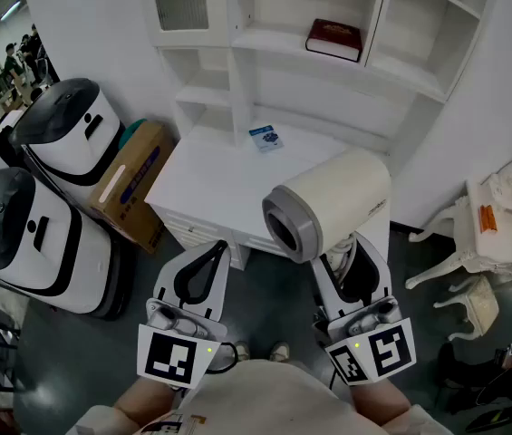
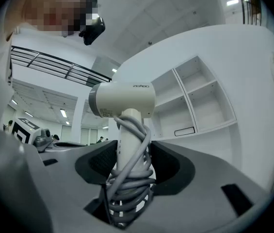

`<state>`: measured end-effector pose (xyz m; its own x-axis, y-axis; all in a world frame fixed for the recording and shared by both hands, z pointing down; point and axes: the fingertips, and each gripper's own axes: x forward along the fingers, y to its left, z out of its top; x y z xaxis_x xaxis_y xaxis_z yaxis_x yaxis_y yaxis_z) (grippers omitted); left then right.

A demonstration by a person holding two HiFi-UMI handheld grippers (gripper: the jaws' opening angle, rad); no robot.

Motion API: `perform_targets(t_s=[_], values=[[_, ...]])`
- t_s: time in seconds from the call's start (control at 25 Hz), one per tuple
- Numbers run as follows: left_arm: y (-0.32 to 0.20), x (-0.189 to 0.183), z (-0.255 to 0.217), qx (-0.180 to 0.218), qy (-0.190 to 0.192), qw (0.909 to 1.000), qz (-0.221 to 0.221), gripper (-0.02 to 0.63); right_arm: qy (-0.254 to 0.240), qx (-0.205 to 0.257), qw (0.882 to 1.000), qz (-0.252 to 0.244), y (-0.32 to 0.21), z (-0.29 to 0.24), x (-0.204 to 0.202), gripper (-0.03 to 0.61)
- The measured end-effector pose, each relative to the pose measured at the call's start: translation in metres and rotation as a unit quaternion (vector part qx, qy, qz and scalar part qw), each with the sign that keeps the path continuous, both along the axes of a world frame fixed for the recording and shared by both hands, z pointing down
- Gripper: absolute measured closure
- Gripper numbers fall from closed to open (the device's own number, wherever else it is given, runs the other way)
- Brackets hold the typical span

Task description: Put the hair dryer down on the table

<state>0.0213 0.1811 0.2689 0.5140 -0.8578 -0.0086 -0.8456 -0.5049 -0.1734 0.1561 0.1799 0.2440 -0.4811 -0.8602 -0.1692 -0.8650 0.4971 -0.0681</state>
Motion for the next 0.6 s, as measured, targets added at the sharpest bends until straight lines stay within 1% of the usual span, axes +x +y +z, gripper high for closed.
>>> perform_targets(t_s=[0.2,0.4,0.6], values=[[-0.002,0.001,-0.001,0.004,-0.002,1.0,0.0,0.601,0.001,-0.001,1.0,-0.002,-0.002,0.0,0.002,0.357],[0.001,0.002,-0.001,-0.003,0.001,1.0,0.005,0.601,-0.007,0.001,1.0,-0.003,0.002,0.0,0.002,0.357],[0.007,0.004,-0.002,0.003,-0.003,1.0,0.003,0.601,-0.016,0.006,1.0,-0.009,0.01,-0.002,0.004,0.357]])
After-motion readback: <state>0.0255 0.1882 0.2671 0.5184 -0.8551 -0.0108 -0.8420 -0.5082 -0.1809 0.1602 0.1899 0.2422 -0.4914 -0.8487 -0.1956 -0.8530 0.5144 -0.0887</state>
